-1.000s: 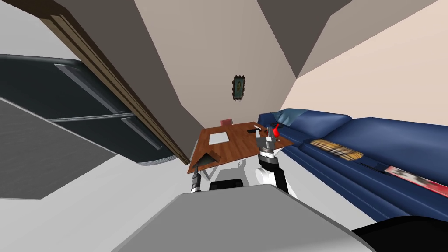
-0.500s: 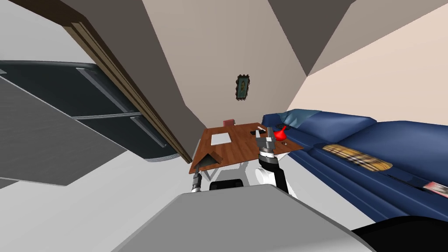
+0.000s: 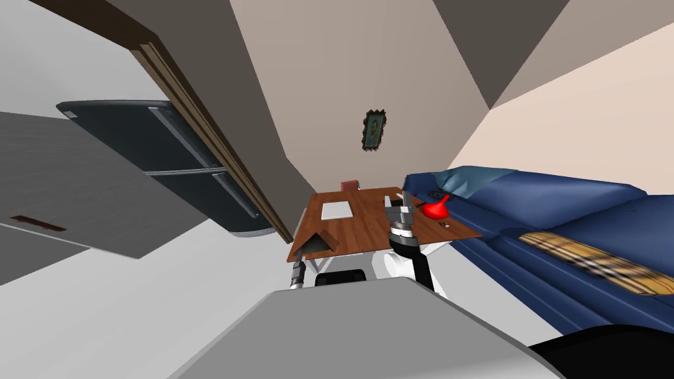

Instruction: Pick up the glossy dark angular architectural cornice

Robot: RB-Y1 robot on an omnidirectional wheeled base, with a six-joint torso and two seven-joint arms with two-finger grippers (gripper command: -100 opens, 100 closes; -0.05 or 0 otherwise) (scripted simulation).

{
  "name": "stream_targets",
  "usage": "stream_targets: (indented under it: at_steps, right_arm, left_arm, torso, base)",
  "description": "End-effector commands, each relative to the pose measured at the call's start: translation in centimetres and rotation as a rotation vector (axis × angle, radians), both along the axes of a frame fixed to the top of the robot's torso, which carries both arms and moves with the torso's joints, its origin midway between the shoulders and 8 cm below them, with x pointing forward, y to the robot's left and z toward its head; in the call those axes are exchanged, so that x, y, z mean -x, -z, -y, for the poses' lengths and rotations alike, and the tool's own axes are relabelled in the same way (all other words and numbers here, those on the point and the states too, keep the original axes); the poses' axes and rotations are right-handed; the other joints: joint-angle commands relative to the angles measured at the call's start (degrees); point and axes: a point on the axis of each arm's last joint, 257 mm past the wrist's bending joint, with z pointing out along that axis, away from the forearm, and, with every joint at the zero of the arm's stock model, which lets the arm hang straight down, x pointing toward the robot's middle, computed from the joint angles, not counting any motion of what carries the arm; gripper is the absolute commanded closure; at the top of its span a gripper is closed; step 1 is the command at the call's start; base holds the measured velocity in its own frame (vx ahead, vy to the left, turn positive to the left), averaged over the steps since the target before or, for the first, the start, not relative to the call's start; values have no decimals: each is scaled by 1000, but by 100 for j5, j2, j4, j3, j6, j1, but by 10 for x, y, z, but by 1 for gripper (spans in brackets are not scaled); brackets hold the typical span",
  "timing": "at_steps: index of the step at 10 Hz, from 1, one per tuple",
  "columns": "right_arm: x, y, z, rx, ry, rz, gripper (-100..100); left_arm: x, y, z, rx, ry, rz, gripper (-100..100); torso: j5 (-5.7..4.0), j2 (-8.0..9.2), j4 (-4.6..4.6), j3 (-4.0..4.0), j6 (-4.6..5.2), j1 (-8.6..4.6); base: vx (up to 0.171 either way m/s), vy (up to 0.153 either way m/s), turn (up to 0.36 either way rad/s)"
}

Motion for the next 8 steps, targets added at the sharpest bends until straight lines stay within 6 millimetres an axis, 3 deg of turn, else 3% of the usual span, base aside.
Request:
stream_targets:
  at_steps: [1,2,3,7,8]
  right_arm:
    - [0,0,0,0,0,0,0]
    - [0,0,0,0,0,0,0]
    - [0,0,0,0,0,0,0]
    - [0,0,0,0,0,0,0]
    - [0,0,0,0,0,0,0]
  left_arm:
    - [1,-1,8,5,24,0,-100]
    - [1,0,5,3,15,1,-100]
    - [1,0,5,3,16,0,100]
    - [-1,-3,6,8,17,9,100]
    - [-1,-3,6,8,17,9,0]
  torso:
    - [0,0,0,0,0,0]
    - [0,2,0,1,0,0]
    - [0,14,3,8,2,0]
    - [-10,21,-6,6,0,-10]
    - [-10,21,-5,7,0,-10]
  base:
    - [76,-1,147]
    - [33,-4,27]
    - [7,-1,-5]
    - [1,0,-1]
    - [0,0,0]
